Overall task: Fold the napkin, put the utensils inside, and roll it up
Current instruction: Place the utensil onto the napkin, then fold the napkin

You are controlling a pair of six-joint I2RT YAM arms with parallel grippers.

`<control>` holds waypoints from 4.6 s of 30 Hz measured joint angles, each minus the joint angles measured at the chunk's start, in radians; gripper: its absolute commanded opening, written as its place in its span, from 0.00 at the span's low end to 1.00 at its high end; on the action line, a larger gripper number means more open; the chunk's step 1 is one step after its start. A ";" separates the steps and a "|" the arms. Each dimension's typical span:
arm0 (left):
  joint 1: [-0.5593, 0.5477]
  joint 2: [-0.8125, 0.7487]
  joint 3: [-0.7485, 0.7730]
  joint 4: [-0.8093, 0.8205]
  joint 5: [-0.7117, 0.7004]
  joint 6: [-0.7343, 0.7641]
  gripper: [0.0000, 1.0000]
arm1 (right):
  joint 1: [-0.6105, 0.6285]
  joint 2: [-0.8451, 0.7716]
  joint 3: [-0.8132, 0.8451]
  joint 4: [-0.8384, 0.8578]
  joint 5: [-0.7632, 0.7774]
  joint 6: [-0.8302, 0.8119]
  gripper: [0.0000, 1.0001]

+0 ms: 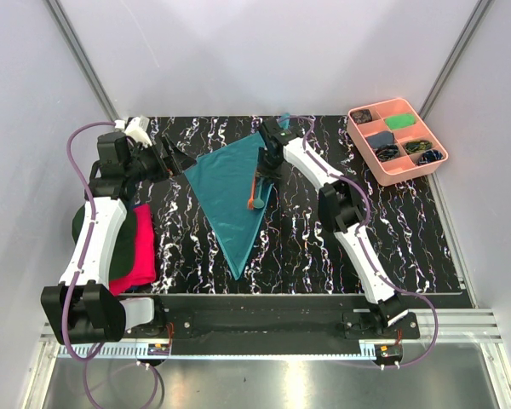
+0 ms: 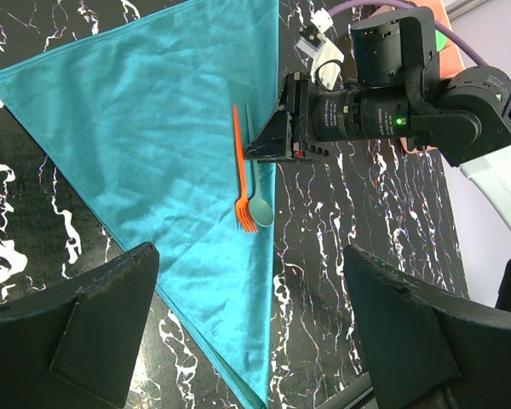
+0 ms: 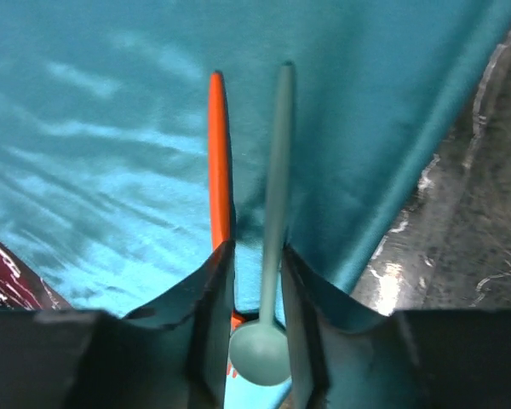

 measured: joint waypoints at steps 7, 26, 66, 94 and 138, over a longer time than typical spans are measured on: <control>0.000 0.000 0.000 0.000 0.000 0.000 0.92 | 0.005 -0.022 0.000 0.026 -0.025 -0.016 0.44; 0.000 0.013 -0.002 0.003 0.000 0.000 0.92 | -0.226 -0.145 -0.113 0.177 -0.053 -0.061 0.39; 0.000 0.035 -0.002 0.006 0.010 -0.003 0.92 | -0.228 0.044 -0.060 0.361 -0.183 0.012 0.00; 0.000 0.032 -0.015 0.030 0.034 -0.024 0.92 | -0.190 -0.805 -1.435 0.777 -0.001 0.144 0.45; 0.000 0.032 -0.017 0.027 0.027 -0.020 0.92 | -0.607 -0.666 -1.315 1.003 -0.123 0.126 0.52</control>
